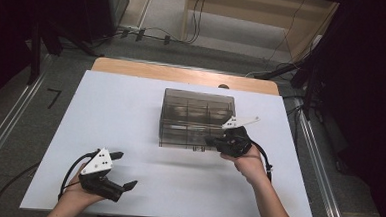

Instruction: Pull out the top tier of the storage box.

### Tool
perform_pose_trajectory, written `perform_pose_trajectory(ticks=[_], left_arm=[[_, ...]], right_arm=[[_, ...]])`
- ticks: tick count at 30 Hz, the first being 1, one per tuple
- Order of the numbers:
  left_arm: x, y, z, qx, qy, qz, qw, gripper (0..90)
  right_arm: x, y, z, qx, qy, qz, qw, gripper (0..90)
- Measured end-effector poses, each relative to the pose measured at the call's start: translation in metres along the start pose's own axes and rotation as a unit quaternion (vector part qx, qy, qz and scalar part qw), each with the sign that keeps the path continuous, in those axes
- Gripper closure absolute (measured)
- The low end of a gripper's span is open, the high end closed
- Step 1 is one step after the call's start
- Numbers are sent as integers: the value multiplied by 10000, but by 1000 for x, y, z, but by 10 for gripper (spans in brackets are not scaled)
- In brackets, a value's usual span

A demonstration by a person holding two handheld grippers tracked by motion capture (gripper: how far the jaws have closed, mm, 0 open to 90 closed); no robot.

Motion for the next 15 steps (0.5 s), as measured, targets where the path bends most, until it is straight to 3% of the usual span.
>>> perform_pose_trajectory(ticks=[15], left_arm=[[-1, 0, -1, 8, -19, -8, 10000, 0]], right_arm=[[4, 6, 0, -17, 43, -41, 10000, 874]])
Point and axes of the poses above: each handheld gripper's, and its own axes: z roughly forward along the jaws, x roughly out of its underside, y roughly to its left, the point moved 9 cm from there along z, roughly forward along the jaws, and after that the axes turned 10 degrees about z, right-handed, at the moved point
